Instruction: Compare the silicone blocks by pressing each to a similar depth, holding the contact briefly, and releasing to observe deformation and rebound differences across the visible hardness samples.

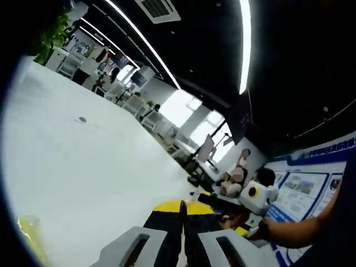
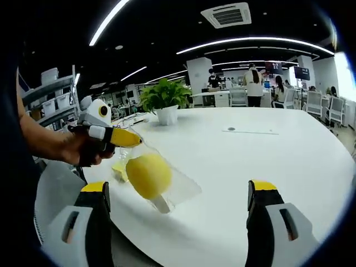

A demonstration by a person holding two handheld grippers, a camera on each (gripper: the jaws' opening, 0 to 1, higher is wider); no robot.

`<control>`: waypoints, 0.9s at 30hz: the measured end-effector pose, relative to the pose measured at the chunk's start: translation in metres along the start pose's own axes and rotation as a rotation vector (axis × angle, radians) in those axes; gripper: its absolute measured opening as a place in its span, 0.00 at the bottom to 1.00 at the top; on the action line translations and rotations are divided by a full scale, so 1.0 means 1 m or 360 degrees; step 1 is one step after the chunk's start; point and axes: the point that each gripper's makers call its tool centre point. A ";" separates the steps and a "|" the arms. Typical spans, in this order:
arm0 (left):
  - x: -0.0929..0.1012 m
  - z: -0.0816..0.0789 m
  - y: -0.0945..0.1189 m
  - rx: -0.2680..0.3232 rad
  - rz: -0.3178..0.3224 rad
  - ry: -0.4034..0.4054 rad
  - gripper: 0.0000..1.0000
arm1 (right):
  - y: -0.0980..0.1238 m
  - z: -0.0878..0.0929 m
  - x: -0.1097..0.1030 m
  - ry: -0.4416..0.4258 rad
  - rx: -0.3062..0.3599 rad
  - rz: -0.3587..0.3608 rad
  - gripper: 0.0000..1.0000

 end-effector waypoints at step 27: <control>-0.116 0.001 0.004 -0.0021 -0.0521 -0.0169 0.00 | -0.005 0.007 0.001 -0.0057 -0.0048 -0.0008 0.96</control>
Point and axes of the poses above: the point that each gripper's makers call its tool centre point, and the gripper's own axes: y roughly backward along the fingers, x roughly to its right, z roughly out of its underside, and after that the axes turned 6 degrees about x, right-handed
